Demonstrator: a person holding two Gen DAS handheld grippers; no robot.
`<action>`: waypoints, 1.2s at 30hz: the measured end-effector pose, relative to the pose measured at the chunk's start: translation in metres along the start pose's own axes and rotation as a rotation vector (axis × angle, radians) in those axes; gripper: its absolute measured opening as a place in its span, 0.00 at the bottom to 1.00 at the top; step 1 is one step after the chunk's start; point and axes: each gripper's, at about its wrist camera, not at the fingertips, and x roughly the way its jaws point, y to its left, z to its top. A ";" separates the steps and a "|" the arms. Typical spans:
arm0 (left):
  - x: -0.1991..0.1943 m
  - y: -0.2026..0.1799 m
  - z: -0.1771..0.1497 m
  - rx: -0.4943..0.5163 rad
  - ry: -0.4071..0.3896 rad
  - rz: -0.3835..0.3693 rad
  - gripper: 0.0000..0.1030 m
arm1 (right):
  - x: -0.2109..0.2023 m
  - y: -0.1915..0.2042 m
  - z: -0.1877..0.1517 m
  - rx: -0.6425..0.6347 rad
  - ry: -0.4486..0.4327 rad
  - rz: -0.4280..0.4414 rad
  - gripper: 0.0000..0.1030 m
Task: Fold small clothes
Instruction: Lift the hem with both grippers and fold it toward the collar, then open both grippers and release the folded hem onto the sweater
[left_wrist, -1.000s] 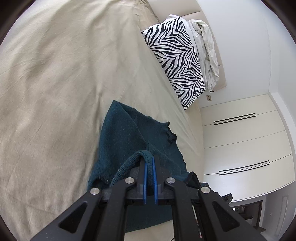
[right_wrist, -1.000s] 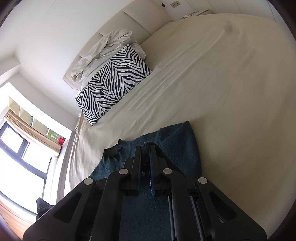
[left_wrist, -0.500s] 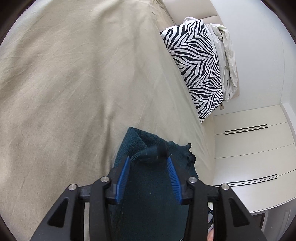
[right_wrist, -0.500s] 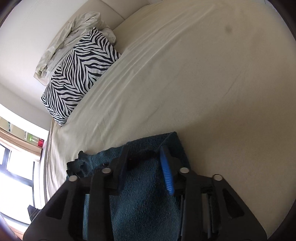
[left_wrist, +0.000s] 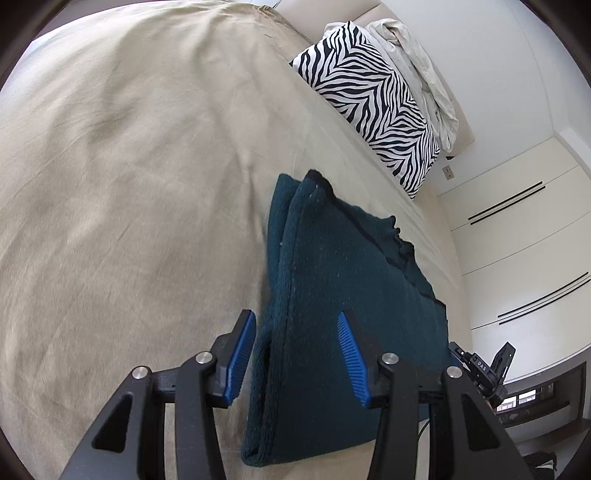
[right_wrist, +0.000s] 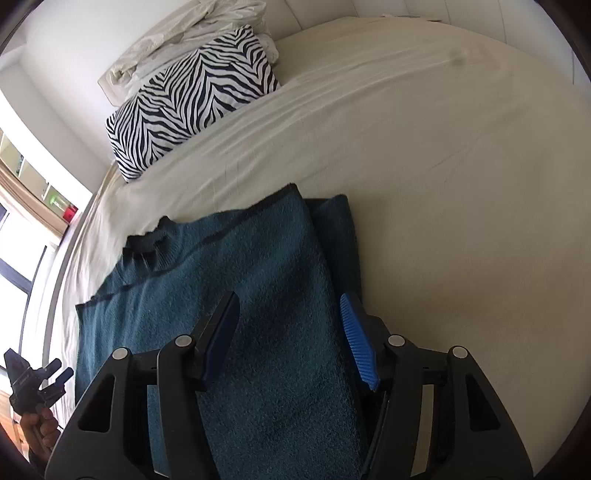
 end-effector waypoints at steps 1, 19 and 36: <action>-0.001 -0.001 -0.006 0.013 -0.005 0.012 0.48 | 0.004 0.000 -0.004 -0.009 0.013 -0.020 0.42; -0.001 -0.013 -0.045 0.154 -0.030 0.137 0.37 | -0.031 -0.019 -0.044 -0.042 -0.009 -0.058 0.05; 0.003 -0.016 -0.052 0.257 0.009 0.224 0.18 | -0.039 -0.046 -0.064 0.056 -0.041 -0.054 0.05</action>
